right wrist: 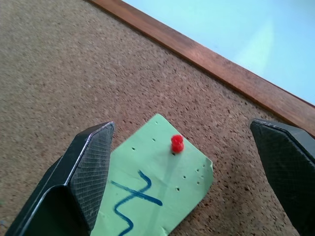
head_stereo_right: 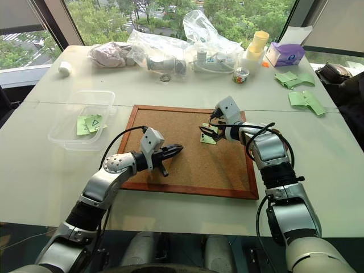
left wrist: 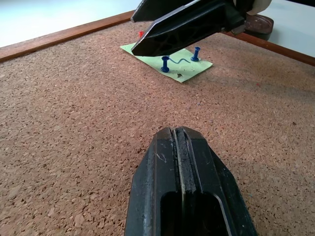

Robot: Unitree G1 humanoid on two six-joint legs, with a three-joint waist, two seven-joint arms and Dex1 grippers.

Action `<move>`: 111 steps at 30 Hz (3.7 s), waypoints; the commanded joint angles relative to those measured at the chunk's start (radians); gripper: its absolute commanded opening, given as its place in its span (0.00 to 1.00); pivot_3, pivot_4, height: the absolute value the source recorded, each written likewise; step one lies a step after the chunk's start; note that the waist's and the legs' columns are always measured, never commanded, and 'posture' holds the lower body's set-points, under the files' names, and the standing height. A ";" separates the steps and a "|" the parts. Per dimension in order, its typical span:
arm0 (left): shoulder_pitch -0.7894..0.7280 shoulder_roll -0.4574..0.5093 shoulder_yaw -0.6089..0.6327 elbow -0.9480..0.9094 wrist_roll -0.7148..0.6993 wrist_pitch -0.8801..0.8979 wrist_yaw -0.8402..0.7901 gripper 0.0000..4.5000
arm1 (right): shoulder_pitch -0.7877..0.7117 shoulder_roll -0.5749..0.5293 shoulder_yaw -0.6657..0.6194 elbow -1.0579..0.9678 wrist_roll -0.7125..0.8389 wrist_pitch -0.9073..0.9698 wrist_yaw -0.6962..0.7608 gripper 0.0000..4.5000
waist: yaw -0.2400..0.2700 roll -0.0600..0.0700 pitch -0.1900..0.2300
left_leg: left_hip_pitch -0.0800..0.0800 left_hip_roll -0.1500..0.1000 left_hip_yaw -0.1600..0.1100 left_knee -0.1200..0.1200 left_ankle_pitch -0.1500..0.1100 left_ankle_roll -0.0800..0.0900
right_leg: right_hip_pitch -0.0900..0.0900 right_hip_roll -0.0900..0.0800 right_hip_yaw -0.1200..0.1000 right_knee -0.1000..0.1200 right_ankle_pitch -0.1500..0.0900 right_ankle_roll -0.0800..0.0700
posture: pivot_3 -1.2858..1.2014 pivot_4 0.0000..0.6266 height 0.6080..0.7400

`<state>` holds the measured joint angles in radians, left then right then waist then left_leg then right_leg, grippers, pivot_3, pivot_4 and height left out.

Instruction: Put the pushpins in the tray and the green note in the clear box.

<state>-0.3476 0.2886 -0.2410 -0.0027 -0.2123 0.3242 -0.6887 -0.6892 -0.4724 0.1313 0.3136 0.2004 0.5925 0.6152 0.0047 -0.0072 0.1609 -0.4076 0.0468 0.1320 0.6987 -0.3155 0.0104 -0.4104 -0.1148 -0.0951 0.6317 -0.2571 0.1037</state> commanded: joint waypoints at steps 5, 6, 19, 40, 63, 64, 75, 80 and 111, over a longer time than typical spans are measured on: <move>0.016 -0.001 0.005 -0.030 0.011 -0.011 0.003 0.00 | -0.011 -0.001 -0.010 -0.017 -0.036 -0.039 0.020 0.18 | -0.002 0.000 0.000 | 0.000 0.000 0.000 0.000 0.000 0.000 | 0.000 0.000 0.000 0.000 0.000 0.000 | 0.52 0.24 1.00; 0.017 0.000 0.005 -0.028 0.012 -0.010 0.003 0.00 | -0.010 -0.002 -0.006 -0.018 -0.043 -0.048 0.023 0.06 | -0.002 0.000 0.000 | 0.000 0.000 0.000 0.000 0.000 0.000 | 0.000 0.000 0.000 0.000 0.000 0.000 | 0.52 0.24 1.00; 0.039 0.005 -0.010 -0.005 0.023 0.056 0.006 0.00 | -0.001 -0.060 -0.154 -0.221 0.010 0.061 -0.021 0.01 | -0.001 0.002 0.000 | 0.000 0.000 0.000 0.000 0.000 0.000 | 0.000 0.000 0.000 0.000 0.000 0.000 | 0.52 0.24 1.00; 0.029 -0.019 -0.006 -0.001 0.021 0.069 0.004 0.00 | 0.341 -0.203 -0.487 -0.323 0.080 0.245 -0.149 0.01 | 0.003 0.011 -0.006 | 0.002 0.000 0.000 0.000 0.000 0.000 | 0.001 0.000 0.000 0.000 0.000 0.000 | 0.52 0.24 1.00; 0.033 -0.022 -0.009 -0.001 0.034 0.059 0.001 0.00 | 0.400 -0.204 -0.483 -0.411 0.188 0.314 -0.122 0.99 | 0.004 0.012 -0.007 | 0.002 0.000 -0.002 0.000 0.000 0.000 | 0.001 0.000 0.000 0.000 0.000 0.000 | 0.52 0.24 1.00; 0.033 -0.022 -0.009 -0.001 0.035 0.058 0.001 0.00 | 0.402 -0.202 -0.485 -0.421 0.193 0.315 -0.123 0.99 | 0.004 0.012 -0.007 | 0.002 0.000 -0.002 0.000 0.000 0.001 | 0.001 0.000 0.000 0.000 0.000 0.000 | 0.52 0.24 1.00; 0.032 -0.029 -0.013 0.004 0.039 0.054 0.000 0.00 | 0.302 -0.120 -0.344 -0.593 0.309 0.312 -0.061 0.99 | 0.005 0.012 -0.007 | 0.002 0.000 -0.003 0.000 -0.001 0.001 | 0.001 0.000 0.000 0.000 0.000 0.000 | 0.52 0.24 1.00; 0.028 -0.031 -0.009 0.006 0.043 0.050 0.009 0.00 | 0.290 -0.067 -0.216 -0.563 0.256 0.268 -0.074 0.99 | 0.007 0.012 -0.007 | 0.001 0.000 -0.004 0.000 -0.001 0.002 | 0.001 -0.002 0.000 0.000 0.000 0.000 | 0.52 0.24 1.00; 0.054 -0.029 -0.006 -0.024 0.037 0.063 0.033 0.00 | 0.258 -0.017 -0.152 -0.480 0.180 0.205 -0.086 0.38 | 0.002 0.012 -0.007 | 0.001 0.000 -0.003 0.000 -0.001 0.002 | 0.001 -0.001 0.000 0.000 0.000 0.000 | 0.52 0.24 1.00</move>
<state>-0.3116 0.2578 -0.2296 -0.0375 -0.1825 0.3688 -0.6504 -0.4048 -0.4820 0.0225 -0.1315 0.3775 0.8143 0.5376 0.0068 0.0050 0.1534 -0.4063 0.0468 0.1288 0.6984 -0.3165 0.0120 -0.4094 -0.1160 -0.0949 0.6315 -0.2571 0.1036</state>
